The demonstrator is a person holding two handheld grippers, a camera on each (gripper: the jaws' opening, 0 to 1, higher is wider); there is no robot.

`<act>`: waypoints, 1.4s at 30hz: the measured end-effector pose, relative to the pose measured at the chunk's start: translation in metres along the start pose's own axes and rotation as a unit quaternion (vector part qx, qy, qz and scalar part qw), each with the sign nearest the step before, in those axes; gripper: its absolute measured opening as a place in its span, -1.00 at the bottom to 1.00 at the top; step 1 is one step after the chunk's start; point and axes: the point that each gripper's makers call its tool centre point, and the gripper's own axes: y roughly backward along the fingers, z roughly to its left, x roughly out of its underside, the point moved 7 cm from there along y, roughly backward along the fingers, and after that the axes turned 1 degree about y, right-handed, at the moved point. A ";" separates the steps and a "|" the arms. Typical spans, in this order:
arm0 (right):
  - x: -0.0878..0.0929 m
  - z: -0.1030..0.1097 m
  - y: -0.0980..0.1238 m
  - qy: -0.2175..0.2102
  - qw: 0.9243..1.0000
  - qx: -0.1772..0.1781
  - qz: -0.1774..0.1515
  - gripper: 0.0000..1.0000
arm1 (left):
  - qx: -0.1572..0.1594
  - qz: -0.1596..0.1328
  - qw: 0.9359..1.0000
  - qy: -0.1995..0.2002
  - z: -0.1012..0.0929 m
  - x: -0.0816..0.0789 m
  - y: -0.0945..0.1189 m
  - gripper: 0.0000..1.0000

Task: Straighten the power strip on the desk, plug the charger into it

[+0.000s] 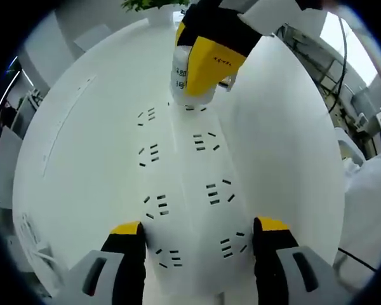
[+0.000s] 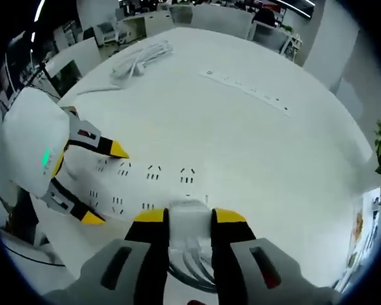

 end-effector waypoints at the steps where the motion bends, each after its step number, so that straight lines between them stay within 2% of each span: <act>1: -0.001 0.003 0.000 0.010 1.000 0.006 0.003 -0.55 | 0.000 0.000 1.000 0.000 0.000 0.000 0.000 0.37; 5: 0.002 0.002 0.000 0.003 1.000 0.010 0.022 -0.55 | 0.001 -0.002 1.000 0.001 -0.001 0.001 0.000 0.38; 11: 0.009 0.004 0.003 -0.007 0.999 0.003 0.032 -0.57 | 0.001 0.001 1.000 -0.001 0.002 -0.002 -0.001 0.38; 14: 0.018 0.004 0.003 -0.017 0.998 -0.011 0.061 -0.56 | 0.002 0.001 1.000 -0.002 0.003 -0.002 -0.001 0.38; 15: 0.021 0.002 0.001 -0.009 0.997 -0.015 0.070 -0.56 | 0.002 0.001 1.000 -0.002 0.004 -0.002 -0.001 0.38; 17: 0.022 0.003 0.002 -0.004 0.998 -0.014 0.056 -0.56 | 0.001 0.003 1.000 -0.003 0.003 -0.003 -0.001 0.38; 22: 0.018 0.005 0.001 0.009 0.998 -0.006 0.062 -0.56 | 0.000 0.015 1.000 -0.003 0.004 -0.006 -0.002 0.38; 25: 0.013 -0.001 -0.001 -0.001 0.998 -0.014 0.068 -0.56 | 0.000 0.014 1.000 -0.003 0.002 -0.005 -0.002 0.39; 29: 0.001 0.000 -0.004 0.008 0.997 -0.007 0.073 -0.56 | 0.000 0.013 1.000 -0.001 0.001 -0.004 -0.001 0.39; 35: 0.000 0.006 -0.004 0.015 0.995 0.004 0.099 -0.56 | 0.001 0.011 1.000 -0.002 0.002 -0.005 -0.002 0.39; 42: 0.004 0.007 -0.003 0.000 0.995 0.015 0.103 -0.56 | 0.000 0.006 1.000 0.000 0.003 -0.004 -0.002 0.40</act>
